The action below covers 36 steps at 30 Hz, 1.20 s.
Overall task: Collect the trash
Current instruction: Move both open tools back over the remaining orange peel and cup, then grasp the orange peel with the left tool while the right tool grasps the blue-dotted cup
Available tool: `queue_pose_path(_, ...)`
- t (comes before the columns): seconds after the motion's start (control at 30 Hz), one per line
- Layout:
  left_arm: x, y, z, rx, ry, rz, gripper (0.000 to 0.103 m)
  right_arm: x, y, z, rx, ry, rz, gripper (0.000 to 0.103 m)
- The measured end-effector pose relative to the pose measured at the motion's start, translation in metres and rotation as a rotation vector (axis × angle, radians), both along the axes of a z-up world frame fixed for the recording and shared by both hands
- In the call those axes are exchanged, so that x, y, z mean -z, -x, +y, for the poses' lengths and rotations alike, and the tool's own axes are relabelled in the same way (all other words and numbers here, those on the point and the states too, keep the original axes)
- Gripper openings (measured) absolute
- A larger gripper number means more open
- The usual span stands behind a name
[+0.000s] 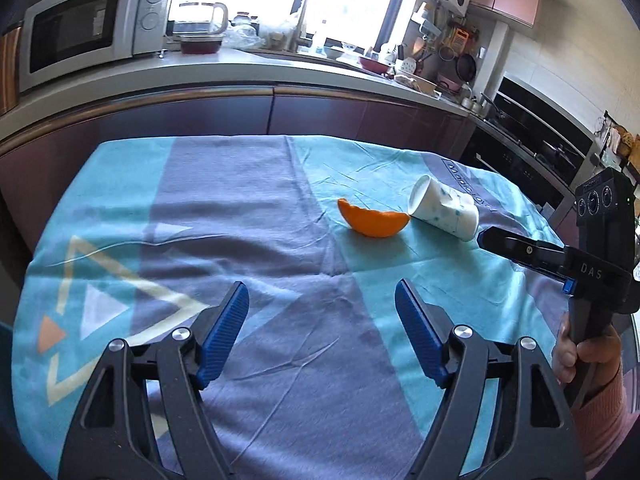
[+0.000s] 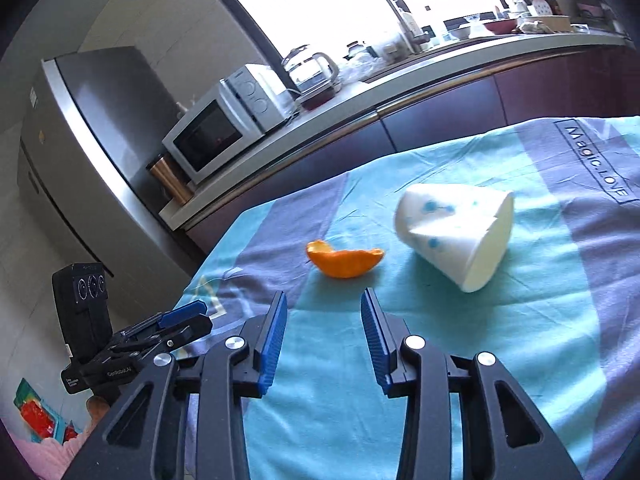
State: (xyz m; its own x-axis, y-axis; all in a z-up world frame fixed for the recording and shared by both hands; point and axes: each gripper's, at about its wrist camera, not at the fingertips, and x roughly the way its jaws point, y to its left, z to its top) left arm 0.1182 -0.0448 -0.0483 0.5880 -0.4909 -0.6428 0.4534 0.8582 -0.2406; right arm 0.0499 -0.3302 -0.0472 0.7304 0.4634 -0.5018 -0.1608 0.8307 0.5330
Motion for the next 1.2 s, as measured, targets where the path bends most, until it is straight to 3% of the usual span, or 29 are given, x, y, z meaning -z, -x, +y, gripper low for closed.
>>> queue_pose_path(0.43,0.014,-0.06,-0.078,0.043,-0.046,0.069,0.064,0.022,-0.018,-0.063,0.138,-0.063,0.037,0.038)
queue_pose_path(0.6,0.022,-0.083,-0.091,0.049,-0.02,0.128,0.055,0.028,-0.025,-0.069,0.13,-0.083,0.049,0.038)
queue_pose_path(0.87,0.031,-0.107,-0.099,0.059,0.019,0.185,0.053,0.028,-0.034,-0.066,0.104,-0.096,0.051,0.038)
queue_pose_path(1.1,0.033,-0.111,-0.104,0.072,0.023,0.191,0.044,0.033,-0.044,-0.066,0.082,-0.124,0.076,0.037)
queue_pose_path(1.2,0.031,-0.108,-0.106,0.074,0.008,0.17,0.037,0.033,-0.045,-0.064,0.076,-0.126,0.078,0.031)
